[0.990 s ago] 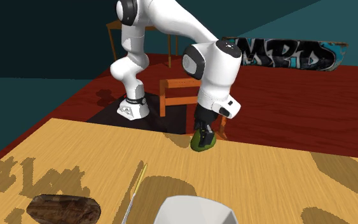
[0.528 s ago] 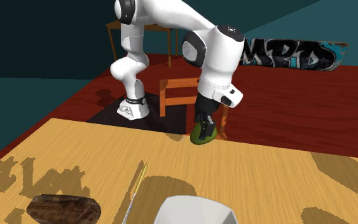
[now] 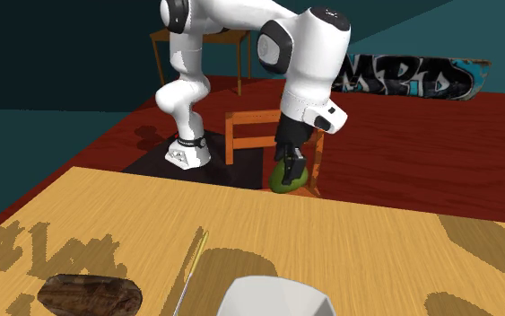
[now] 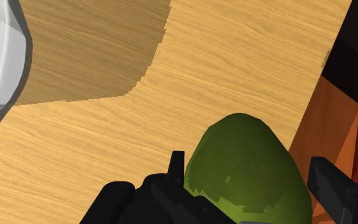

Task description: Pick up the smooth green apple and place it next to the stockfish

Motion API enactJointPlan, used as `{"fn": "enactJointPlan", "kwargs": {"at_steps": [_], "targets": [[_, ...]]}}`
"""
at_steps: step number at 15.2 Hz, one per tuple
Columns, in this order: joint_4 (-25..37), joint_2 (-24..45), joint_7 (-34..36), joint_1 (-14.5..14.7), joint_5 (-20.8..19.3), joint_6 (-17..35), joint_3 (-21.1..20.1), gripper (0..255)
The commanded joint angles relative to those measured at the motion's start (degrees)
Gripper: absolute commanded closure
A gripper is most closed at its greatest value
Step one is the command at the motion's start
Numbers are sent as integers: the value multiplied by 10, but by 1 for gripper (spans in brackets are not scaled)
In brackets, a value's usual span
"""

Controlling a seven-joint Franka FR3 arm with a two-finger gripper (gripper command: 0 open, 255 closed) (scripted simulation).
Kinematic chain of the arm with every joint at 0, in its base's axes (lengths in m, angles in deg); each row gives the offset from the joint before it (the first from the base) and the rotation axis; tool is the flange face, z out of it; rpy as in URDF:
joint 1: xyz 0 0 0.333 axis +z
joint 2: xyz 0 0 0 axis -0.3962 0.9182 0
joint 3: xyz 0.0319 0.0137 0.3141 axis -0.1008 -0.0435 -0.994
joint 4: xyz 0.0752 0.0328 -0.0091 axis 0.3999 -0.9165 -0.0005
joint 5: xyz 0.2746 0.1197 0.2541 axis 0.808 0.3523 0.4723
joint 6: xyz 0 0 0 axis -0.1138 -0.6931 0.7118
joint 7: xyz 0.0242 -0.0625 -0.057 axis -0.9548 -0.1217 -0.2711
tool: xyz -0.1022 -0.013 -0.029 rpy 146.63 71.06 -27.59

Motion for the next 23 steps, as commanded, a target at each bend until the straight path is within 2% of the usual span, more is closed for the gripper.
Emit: {"fn": "enactJointPlan", "kwargs": {"at_steps": [1, 8, 15, 23], "targets": [[19, 1, -1, -1, 0, -17, 0, 255], [71, 3, -4, -4, 1, -69, 2, 255], [-34, -79, -63, -32, -38, -34, 33, 255], [-105, -140, -141, -75, -76, -9, 75, 255]]}}
